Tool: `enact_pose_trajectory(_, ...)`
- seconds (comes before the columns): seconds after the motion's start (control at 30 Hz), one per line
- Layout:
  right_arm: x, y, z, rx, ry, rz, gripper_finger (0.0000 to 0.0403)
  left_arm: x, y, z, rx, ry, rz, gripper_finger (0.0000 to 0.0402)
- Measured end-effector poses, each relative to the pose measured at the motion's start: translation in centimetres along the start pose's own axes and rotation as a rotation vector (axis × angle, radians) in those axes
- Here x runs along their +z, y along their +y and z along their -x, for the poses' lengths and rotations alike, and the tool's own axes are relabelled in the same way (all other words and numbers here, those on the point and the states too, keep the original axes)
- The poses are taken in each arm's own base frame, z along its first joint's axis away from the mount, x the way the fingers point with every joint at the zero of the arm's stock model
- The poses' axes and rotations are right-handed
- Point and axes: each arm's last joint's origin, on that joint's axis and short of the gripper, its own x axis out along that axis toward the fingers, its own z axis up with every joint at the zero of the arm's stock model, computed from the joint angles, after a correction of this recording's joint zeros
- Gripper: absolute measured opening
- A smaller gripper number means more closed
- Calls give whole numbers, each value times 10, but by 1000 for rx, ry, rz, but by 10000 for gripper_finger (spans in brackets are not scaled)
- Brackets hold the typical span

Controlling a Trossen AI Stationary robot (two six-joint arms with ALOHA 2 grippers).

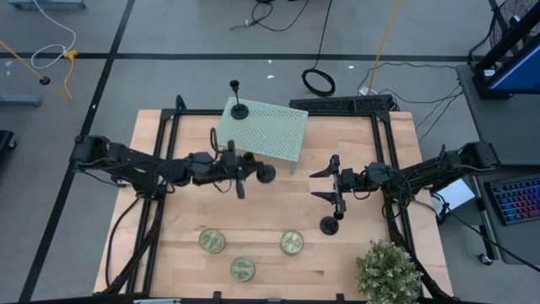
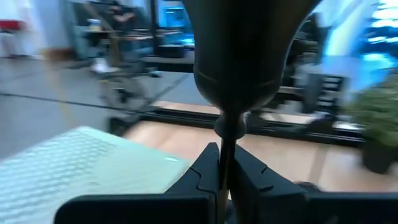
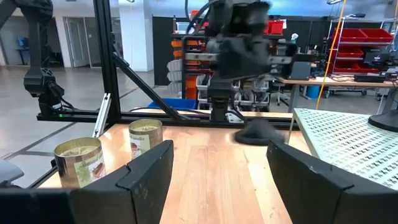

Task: Pick & Place candle stick holders
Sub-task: Put the top black candle holder on the shelf aligned with the other black candle holder

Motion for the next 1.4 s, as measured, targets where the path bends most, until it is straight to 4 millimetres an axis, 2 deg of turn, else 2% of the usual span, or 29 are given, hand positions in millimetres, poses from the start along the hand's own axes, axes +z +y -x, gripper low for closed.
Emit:
enact_pose_trajectory(0.2, 0, 0, 0, 0, 0, 0, 254, 25, 19, -18, 162, 80, -27, 15)
enact_pose_trajectory(0.33, 0, 0, 0, 0, 0, 0, 254, 40, 34, -23, 268, 55, -16, 15)
enact_pose_trajectory(0.53, -1, 0, 0, 0, 8, 0, 254, 49, 66, -25, 449, 29, 8, 16)
enact_pose_trajectory(0.7, -1, 0, 0, 0, 14, 0, 254, 42, 92, -27, 538, 57, 45, 16)
enact_pose_trajectory(0.87, -1, 0, 0, 0, 15, 0, 254, 28, 110, -39, 532, 71, 47, 16)
enact_pose_trajectory(1.07, -1, 0, 0, 0, 15, 0, 254, 18, 134, -46, 588, 67, -4, 16)
enact_pose_trajectory(1.4, -1, 0, 0, -1, 15, 11, 254, 14, 149, -47, 442, 64, 31, 16)
